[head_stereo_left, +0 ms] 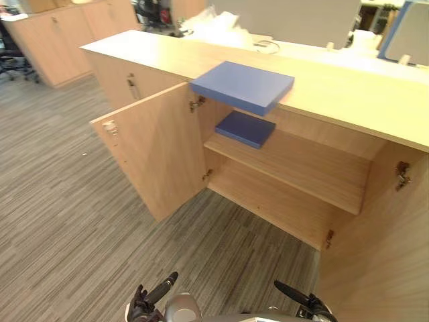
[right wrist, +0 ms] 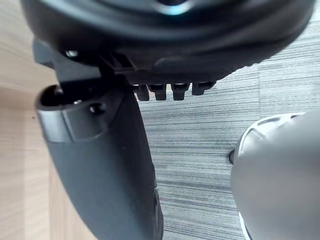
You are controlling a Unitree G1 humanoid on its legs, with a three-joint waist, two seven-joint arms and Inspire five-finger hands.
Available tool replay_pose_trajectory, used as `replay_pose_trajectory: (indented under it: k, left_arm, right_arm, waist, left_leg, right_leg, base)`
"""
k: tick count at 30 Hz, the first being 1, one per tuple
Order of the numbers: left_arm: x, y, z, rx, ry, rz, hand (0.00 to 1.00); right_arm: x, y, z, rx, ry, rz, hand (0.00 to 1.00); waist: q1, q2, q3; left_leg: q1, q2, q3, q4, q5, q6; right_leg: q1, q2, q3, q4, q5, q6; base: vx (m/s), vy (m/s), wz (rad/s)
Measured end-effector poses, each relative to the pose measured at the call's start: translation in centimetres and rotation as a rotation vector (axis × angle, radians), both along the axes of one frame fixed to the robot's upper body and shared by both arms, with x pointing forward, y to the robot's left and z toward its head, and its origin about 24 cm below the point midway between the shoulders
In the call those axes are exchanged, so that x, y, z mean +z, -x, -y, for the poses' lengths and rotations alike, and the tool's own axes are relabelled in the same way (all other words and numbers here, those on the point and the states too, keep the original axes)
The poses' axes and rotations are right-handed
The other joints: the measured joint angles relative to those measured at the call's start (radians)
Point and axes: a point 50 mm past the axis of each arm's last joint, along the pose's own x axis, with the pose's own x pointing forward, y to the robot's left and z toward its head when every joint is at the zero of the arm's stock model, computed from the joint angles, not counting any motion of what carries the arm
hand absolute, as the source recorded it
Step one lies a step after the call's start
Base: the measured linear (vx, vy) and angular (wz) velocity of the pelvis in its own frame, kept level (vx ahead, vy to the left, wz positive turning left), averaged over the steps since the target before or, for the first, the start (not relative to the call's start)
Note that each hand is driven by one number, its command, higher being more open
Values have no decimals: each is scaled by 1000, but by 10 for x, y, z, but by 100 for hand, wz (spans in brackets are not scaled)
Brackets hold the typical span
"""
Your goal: Walk over to the cabinet, pick up the folder, carry it to the office cabinet, place the folder inside the office cabinet, then close the office cabinet door
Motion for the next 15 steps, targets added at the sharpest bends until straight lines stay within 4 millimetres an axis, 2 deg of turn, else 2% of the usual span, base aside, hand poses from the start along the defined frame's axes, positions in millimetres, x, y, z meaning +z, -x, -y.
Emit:
replay_pose_trajectory:
  k: [2, 4, 5, 7, 8, 9, 10, 11, 12, 13, 14, 15]
  left_arm:
    - [-2, 9, 2, 33, 10, -24, 100]
    - [-3, 10, 7, 35, 23, -30, 100]
    - [-4, 12, 8, 35, 29, -40, 100]
    - [-7, 16, 12, 36, 40, -61, 100]
    - [-7, 17, 7, 42, 32, -63, 100]
    - [-5, 16, 1, 35, 15, -56, 100]
    - [-5, 14, 0, 34, 10, -53, 100]
    - [-4, 10, -3, 19, -1, -46, 100]
    - [-3, 8, -4, 8, -5, -44, 100]
    - [-4, 7, -4, -31, -8, -46, 100]
    - [-4, 6, -4, -47, -9, -46, 100]
    - [-3, 4, -3, -70, -13, -43, 100]
  right_arm:
    - [0, -2, -3, 25, 0, 2, 100]
    - [1, -2, 0, 24, 9, 8, 100]
    - [2, -1, 1, 21, 16, 16, 100]
    - [2, 10, 6, 0, 38, 14, 100]
    - [1, 12, 1, 3, 29, 11, 100]
    - [0, 13, -5, 7, 16, 13, 100]
    - [0, 14, -6, 3, 13, 15, 100]
    - [1, 12, -10, 28, 3, 27, 100]
    - [1, 10, -10, 39, 3, 35, 100]
    - [3, 5, -7, 72, 15, 44, 100]
    - [3, 5, -6, 79, 22, 41, 100]
    - [3, 7, -5, 77, 25, 37, 100]
  waist:
    - [3, 7, -5]
    - [4, 22, -18]
    - [3, 29, -28]
    - [0, 51, -65]
    - [5, 19, -77]
    - [4, -9, -94]
    - [3, -21, -101]
    - [5, -39, -104]
    - [5, -46, -100]
    - [-4, -45, -90]
    - [-8, -40, -89]
    - [-12, -31, -91]
  left_leg:
    - [13, -53, -208, -280, 6, -9]
    - [13, -64, -300, -364, 26, -12]
    - [19, -67, -293, -382, 50, -6]
    - [48, -90, -261, -440, 183, 33]
    - [91, -122, -210, -474, 197, 28]
    - [131, -158, -167, -521, 202, 39]
    - [150, -175, -152, -542, 202, 45]
    - [196, -207, -112, -575, 196, 72]
    - [219, -221, -94, -585, 189, 84]
    - [291, -239, -62, -599, 172, 111]
    - [307, -238, -56, -602, 168, 117]
    - [321, -230, -43, -607, 163, 126]
  right_leg:
    - [5, 16, 69, -14, -4, 9]
    - [8, 25, 119, -13, -15, 28]
    - [10, 23, 138, -5, -22, 41]
    - [-6, -1, 161, 63, -58, 100]
    - [-43, -76, 179, 177, -106, 161]
    - [-99, -147, 181, 302, -129, 192]
    - [-124, -180, 177, 363, -132, 186]
    - [-174, -247, 171, 488, -128, 172]
    - [-198, -282, 156, 556, -115, 136]
    - [-222, -370, 78, 702, -45, 40]
    - [-222, -388, 55, 728, -19, 41]
    - [-224, -401, 35, 751, -8, 58]
  base:
    - [230, 87, -107]
    - [297, 168, -101]
    - [423, 278, -102]
    - [369, 297, -74]
    - [326, 297, -71]
    - [306, 276, -71]
    - [288, 245, -68]
    - [213, 212, -60]
    - [310, 390, -80]
    - [225, 337, -55]
    - [199, 322, -50]
    - [66, 140, -25]
